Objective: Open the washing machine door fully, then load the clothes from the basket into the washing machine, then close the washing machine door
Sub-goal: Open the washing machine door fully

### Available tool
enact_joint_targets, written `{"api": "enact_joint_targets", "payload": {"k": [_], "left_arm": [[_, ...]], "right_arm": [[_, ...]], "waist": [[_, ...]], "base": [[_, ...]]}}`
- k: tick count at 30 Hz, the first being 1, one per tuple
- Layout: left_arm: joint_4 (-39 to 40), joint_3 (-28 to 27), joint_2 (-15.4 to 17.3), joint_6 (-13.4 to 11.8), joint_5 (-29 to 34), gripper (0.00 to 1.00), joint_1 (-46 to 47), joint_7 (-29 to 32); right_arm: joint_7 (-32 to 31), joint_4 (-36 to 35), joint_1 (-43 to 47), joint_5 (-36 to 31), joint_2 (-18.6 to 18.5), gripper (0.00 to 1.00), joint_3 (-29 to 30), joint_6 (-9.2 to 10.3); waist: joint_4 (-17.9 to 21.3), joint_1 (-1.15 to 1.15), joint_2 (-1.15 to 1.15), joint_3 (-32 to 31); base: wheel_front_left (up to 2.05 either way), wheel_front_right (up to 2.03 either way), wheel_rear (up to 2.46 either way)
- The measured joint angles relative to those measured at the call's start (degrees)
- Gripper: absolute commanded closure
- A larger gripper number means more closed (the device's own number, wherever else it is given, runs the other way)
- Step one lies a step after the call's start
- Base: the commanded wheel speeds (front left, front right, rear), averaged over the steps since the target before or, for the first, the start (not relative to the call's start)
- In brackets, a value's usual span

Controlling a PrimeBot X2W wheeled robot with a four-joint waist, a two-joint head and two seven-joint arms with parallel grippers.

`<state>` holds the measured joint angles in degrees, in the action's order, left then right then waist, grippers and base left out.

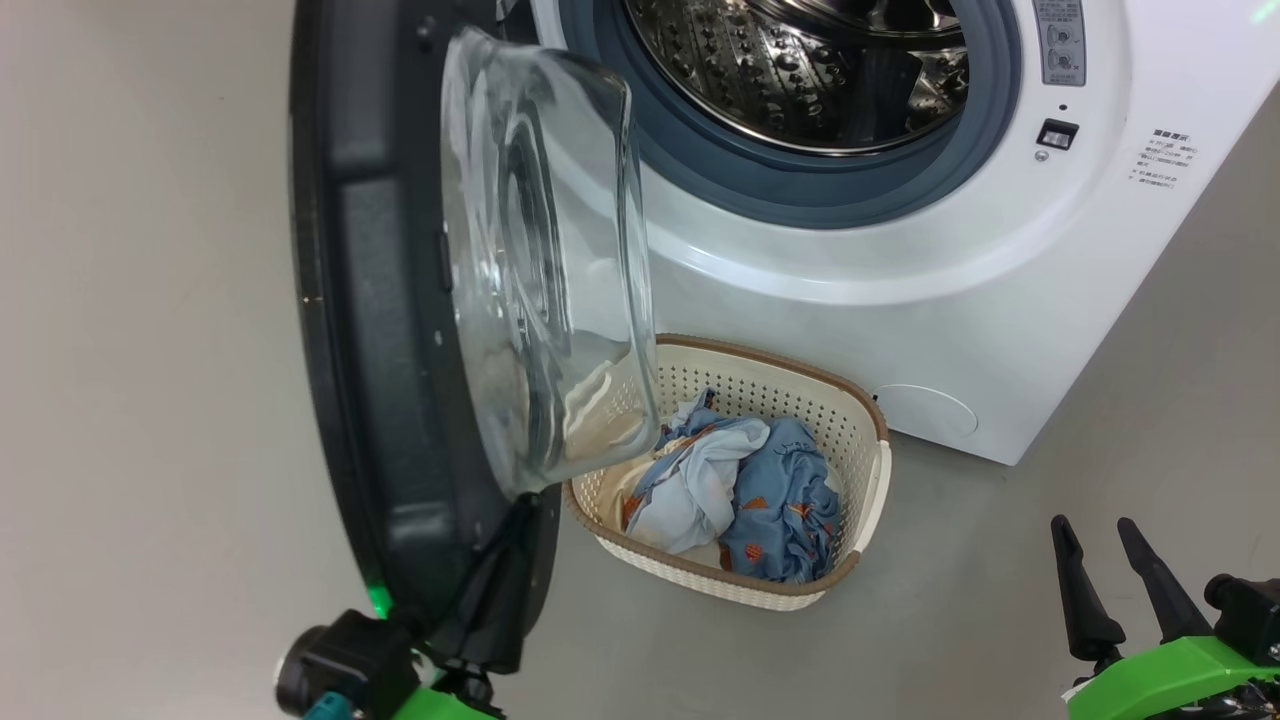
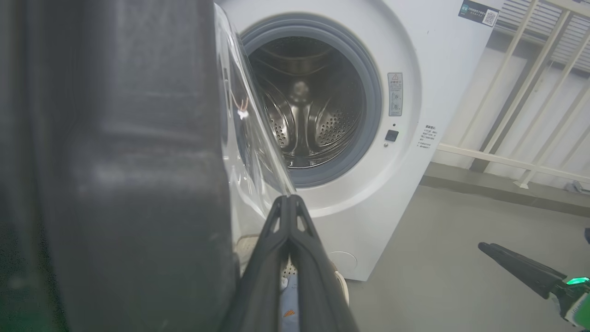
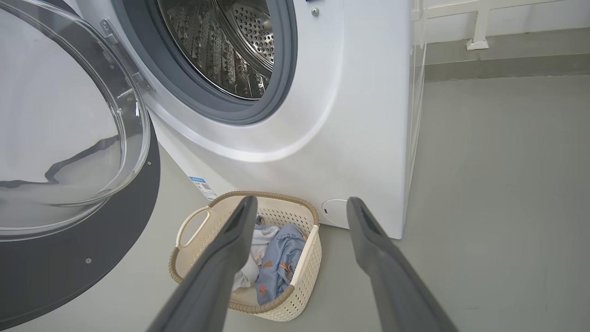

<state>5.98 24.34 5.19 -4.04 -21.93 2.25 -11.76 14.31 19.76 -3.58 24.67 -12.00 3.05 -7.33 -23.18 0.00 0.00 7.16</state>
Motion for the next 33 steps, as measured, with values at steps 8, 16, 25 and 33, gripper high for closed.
{"api": "enact_joint_targets", "payload": {"k": [8, 16, 25, 33], "left_arm": [[0.6, -2.3, 1.2, -2.3, 0.0, 1.00, -0.2, 0.7], [1.0, -4.6, 1.8, -4.7, 0.0, 1.00, -0.7, 1.3], [0.9, -7.9, 3.1, -6.5, -0.3, 1.00, -0.9, 1.7], [0.2, -10.5, 3.6, -7.8, -1.1, 1.00, -0.9, 1.6]], "right_arm": [[0.0, 0.0, 0.0, 0.0, 0.0, 0.00, -0.5, 0.00], [0.0, 0.0, 0.0, 0.0, 0.0, 0.00, -0.9, 0.00], [0.0, 0.0, -0.1, 0.0, 0.0, 0.00, -1.7, 0.00], [0.0, 0.1, -1.2, 0.0, 0.0, 0.00, -1.9, 0.00]], "waist": [[-0.2, 0.00, 0.00, 0.0], [-0.3, 0.00, 0.00, 0.4], [0.0, 0.00, 0.00, 1.0], [0.3, 0.00, 0.00, 1.7]], "base": [[0.00, 0.00, 0.00], [0.00, 0.00, 0.00], [0.00, 0.00, 0.00], [0.00, 0.00, 0.00]]}}
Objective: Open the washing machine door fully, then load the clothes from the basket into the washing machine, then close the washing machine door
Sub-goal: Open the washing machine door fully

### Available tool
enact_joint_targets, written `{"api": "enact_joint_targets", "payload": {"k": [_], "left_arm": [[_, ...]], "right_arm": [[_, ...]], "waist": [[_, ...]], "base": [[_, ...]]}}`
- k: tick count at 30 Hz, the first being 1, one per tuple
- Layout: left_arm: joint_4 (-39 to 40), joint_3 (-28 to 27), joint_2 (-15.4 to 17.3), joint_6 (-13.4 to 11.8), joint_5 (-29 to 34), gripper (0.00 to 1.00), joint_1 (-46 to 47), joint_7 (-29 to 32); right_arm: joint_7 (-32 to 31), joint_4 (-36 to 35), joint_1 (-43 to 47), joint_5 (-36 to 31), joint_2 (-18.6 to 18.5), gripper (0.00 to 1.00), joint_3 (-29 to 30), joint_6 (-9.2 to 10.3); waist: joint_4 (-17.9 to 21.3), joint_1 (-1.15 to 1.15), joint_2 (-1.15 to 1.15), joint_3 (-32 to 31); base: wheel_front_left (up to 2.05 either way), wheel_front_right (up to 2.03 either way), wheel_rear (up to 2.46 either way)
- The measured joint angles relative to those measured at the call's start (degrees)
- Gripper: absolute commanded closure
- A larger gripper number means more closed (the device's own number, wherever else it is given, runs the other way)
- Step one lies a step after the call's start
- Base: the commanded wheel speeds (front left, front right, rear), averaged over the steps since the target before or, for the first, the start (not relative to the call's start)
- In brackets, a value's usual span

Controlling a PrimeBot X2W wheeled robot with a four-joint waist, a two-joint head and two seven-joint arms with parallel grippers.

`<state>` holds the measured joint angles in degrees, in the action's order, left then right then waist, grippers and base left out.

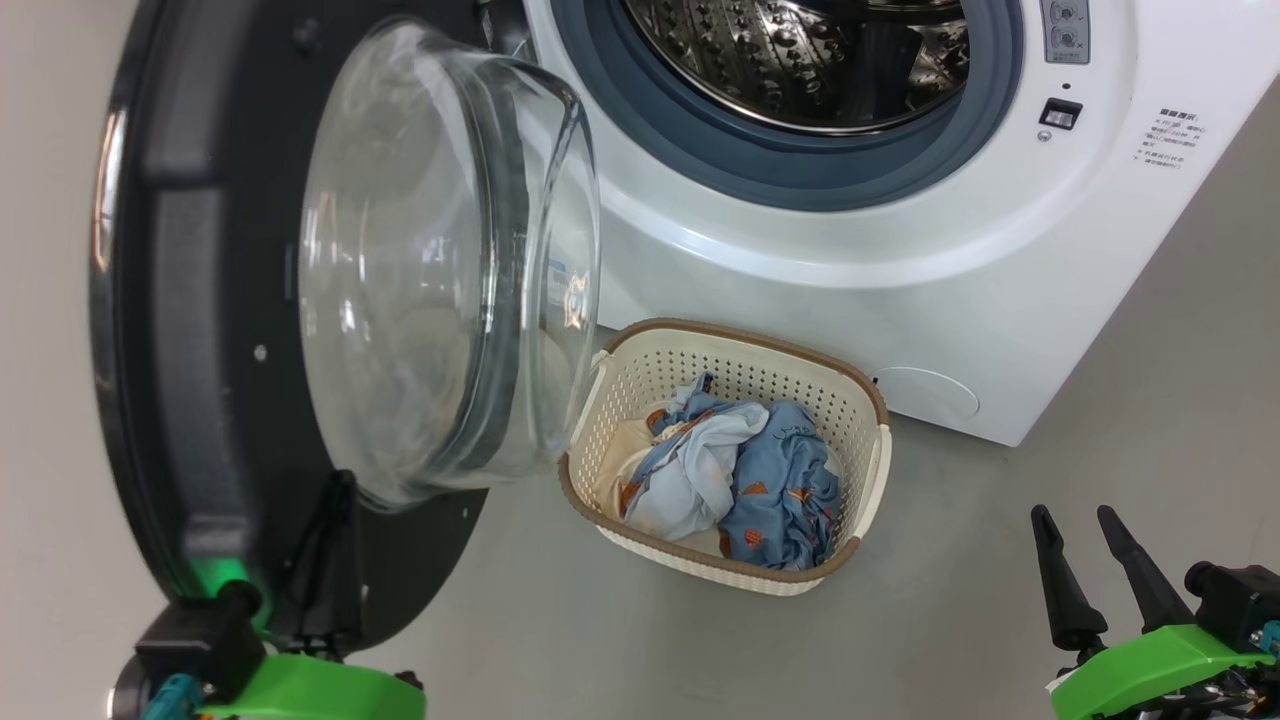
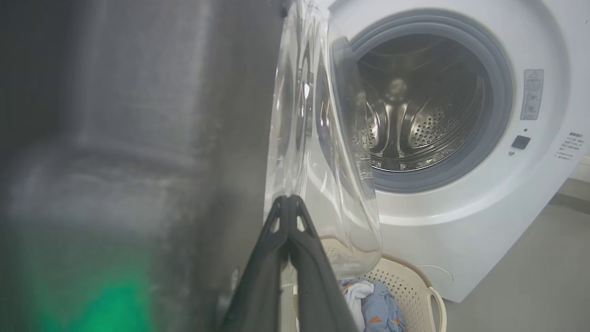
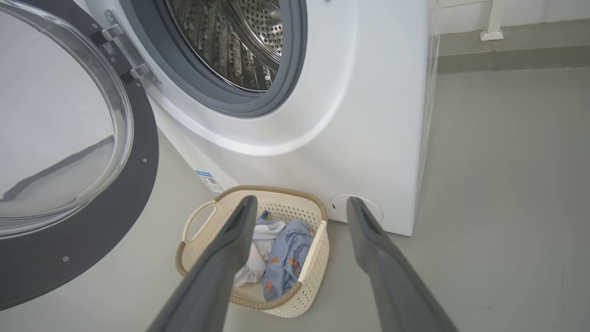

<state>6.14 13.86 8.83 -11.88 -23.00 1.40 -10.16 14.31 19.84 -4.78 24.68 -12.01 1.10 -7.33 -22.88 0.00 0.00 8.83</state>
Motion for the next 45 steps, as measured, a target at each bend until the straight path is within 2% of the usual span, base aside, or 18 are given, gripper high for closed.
{"api": "enact_joint_targets", "payload": {"k": [30, 45], "left_arm": [[-7.9, -9.0, 3.1, -2.5, -3.2, 1.00, 2.4, -2.4], [-12.4, -12.4, 4.7, -2.5, -4.1, 1.00, 5.3, -3.4]], "right_arm": [[0.0, 0.0, -1.1, 0.0, -0.2, 0.00, -0.4, 0.00], [0.0, 0.0, -1.1, 0.0, -0.3, 0.00, -0.5, 0.00]], "waist": [[0.5, 0.00, 0.00, 1.4], [0.9, 0.00, 0.00, 2.3]], "base": [[0.00, 0.00, 0.00], [0.00, 0.00, 0.00]]}}
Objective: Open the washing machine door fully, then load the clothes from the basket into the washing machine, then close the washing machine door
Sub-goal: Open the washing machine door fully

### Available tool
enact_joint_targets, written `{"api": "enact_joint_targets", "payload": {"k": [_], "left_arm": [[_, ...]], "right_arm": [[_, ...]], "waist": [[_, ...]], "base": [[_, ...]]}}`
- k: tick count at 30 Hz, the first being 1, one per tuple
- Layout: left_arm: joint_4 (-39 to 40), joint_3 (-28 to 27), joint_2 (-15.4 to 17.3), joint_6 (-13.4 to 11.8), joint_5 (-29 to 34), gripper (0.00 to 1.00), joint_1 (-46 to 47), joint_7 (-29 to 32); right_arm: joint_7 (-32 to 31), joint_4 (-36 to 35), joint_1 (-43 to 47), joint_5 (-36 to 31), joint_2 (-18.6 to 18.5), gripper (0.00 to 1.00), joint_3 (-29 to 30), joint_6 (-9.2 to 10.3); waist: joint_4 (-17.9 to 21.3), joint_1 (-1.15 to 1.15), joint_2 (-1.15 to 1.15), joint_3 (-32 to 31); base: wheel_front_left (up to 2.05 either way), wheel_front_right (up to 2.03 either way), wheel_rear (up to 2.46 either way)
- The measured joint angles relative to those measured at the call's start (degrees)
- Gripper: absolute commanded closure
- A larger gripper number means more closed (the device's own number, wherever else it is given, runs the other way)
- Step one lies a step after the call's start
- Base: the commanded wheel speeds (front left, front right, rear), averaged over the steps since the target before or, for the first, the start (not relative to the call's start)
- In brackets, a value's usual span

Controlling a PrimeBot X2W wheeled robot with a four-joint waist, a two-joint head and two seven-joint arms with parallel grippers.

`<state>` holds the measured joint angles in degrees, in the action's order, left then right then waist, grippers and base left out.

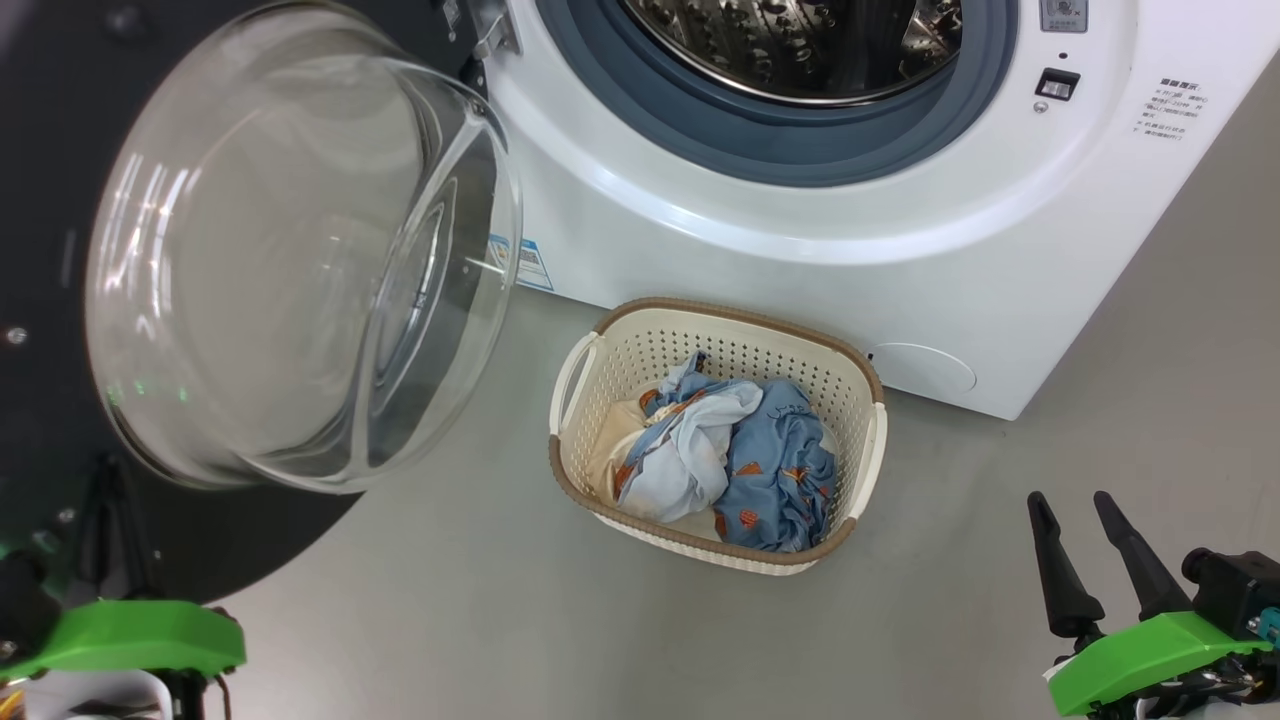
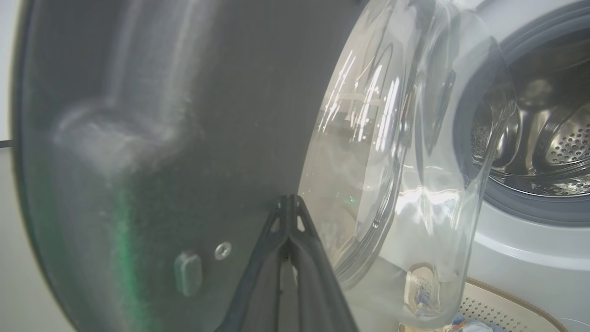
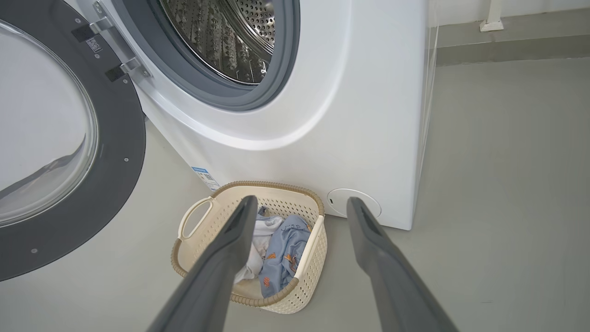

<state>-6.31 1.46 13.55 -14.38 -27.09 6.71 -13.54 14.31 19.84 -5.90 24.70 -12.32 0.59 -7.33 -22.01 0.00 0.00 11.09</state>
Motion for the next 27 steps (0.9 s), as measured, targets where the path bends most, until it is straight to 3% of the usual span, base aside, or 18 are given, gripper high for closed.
{"api": "enact_joint_targets", "payload": {"k": [12, 27], "left_arm": [[-7.4, -3.7, 1.7, 0.7, -0.4, 1.00, 4.0, -0.7], [-18.5, -10.2, 3.0, 3.8, 1.3, 1.00, 12.6, -1.1]], "right_arm": [[0.0, -0.1, -0.3, 0.1, -0.6, 0.00, -1.1, 0.00], [0.0, -0.4, -2.5, 0.1, -2.4, 0.00, -1.6, 0.00]], "waist": [[0.2, 0.00, 0.00, 1.1], [0.7, 0.00, 0.00, 4.6]], "base": [[0.00, 0.00, 0.00], [0.00, 0.00, 0.00]]}}
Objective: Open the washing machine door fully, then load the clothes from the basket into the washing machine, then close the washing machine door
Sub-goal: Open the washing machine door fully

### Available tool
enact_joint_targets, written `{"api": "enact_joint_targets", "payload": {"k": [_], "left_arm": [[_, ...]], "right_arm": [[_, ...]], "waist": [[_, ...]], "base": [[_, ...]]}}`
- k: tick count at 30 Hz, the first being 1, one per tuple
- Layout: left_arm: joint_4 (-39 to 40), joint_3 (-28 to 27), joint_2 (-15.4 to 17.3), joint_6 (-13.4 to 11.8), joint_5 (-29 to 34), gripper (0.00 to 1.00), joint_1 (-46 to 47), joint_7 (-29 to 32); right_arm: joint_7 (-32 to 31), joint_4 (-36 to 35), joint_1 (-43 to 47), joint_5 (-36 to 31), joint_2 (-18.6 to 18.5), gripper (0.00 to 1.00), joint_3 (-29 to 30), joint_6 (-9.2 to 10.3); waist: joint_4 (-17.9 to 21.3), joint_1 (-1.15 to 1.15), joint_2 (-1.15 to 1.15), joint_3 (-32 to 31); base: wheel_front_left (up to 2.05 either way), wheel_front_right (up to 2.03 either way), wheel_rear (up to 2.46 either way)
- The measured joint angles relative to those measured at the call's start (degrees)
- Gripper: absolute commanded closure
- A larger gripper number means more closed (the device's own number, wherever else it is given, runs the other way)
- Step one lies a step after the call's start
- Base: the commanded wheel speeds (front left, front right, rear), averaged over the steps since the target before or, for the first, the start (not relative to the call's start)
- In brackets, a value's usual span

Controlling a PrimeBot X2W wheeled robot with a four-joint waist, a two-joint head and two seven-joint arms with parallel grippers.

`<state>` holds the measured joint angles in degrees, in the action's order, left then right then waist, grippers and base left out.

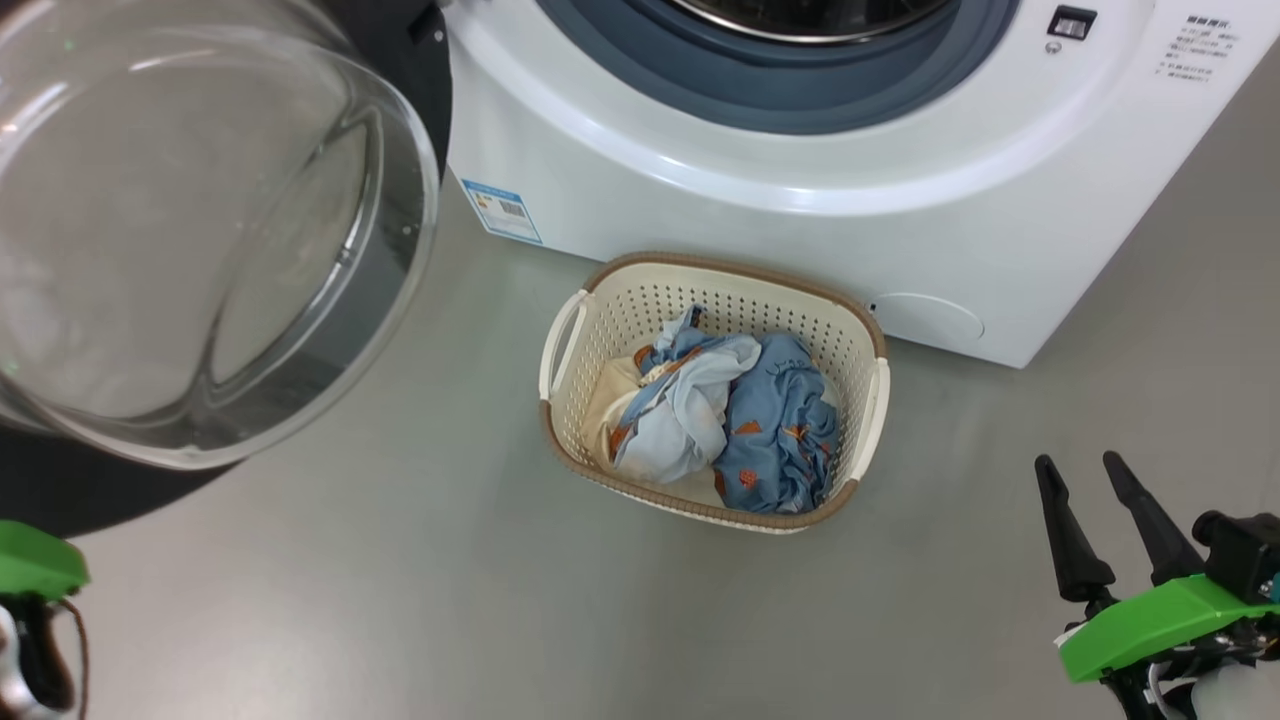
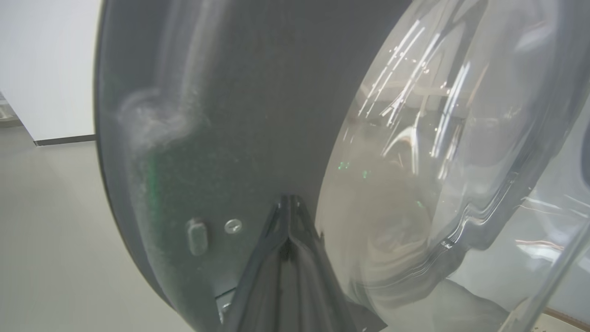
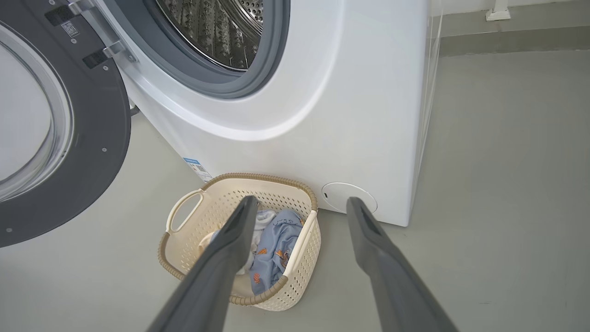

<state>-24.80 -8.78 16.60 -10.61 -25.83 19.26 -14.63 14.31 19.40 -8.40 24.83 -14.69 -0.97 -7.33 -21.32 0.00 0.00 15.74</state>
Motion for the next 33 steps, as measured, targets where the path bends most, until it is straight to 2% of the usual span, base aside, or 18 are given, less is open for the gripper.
{"api": "enact_joint_targets", "payload": {"k": [7, 22, 33], "left_arm": [[-3.6, -4.6, -0.2, 1.3, 1.8, 1.00, 3.5, 0.0], [-14.2, -14.0, 1.2, 6.9, 6.2, 1.00, 12.4, 0.0], [-18.2, -20.5, 2.0, 9.0, 9.1, 1.00, 16.6, 0.0]], "right_arm": [[0.0, -0.2, -1.1, 0.0, -0.8, 0.00, -0.1, 0.01], [0.0, -0.7, -3.5, 0.0, -1.9, 0.00, -0.1, 0.00], [0.0, -0.9, -4.6, 0.0, -2.1, 0.00, -0.2, 0.00]], "waist": [[0.3, 0.00, 0.00, 1.9], [1.4, 0.00, 0.00, 6.1], [2.6, 0.00, 0.00, 8.1]], "base": [[0.00, 0.00, 0.00], [0.00, 0.00, 0.00], [0.00, 0.00, 0.00]]}}
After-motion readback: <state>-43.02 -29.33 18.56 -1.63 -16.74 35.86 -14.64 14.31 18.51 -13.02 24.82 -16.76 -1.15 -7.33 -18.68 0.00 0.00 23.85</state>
